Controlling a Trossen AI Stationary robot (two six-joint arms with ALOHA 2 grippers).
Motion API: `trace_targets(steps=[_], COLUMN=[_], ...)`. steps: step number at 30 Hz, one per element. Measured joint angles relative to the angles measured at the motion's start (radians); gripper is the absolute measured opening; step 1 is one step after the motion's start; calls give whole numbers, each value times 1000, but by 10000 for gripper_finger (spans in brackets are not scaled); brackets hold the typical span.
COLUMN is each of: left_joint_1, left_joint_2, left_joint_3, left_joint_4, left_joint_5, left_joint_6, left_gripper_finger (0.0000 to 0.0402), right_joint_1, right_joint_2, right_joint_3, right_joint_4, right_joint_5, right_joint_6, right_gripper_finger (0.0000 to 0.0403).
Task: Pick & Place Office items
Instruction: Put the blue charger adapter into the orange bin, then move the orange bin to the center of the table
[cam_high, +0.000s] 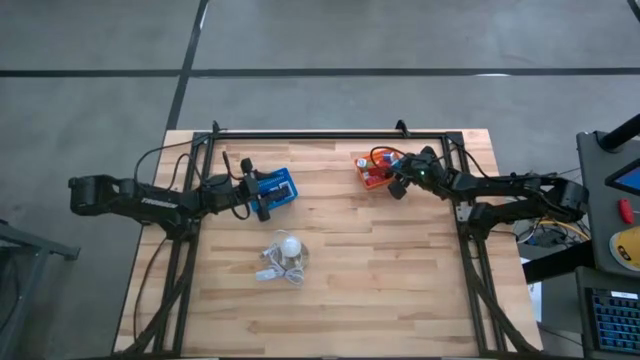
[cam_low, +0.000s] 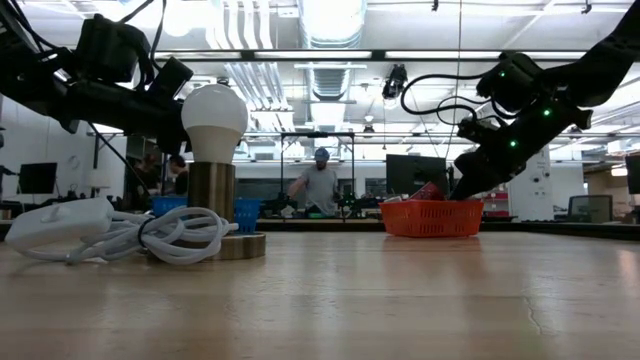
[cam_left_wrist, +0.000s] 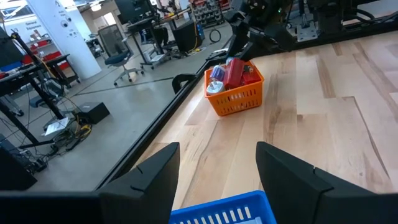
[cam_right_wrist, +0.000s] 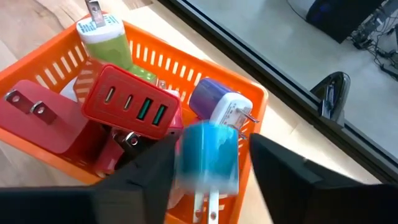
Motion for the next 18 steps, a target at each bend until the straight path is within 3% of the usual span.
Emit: trace_targets(steps=[6,12,18], left_joint_1=[0,0,0], left_joint_2=[0,0,-4], left_joint_3=[-1,-1,-2], left_joint_4=[0,0,-7], left_joint_5=[0,-5,-11], left_joint_6=[0,0,-4], left_gripper_finger=[216,216,216], right_joint_1=[-1,0,2], right_joint_2=[0,0,0], right_joint_3=[-1,-1,-1], right_joint_4=[20,85,164], right_joint_5=[3,-2,-110], right_joint_6=[-1,-47,-60], right_gripper_finger=[248,248,247])
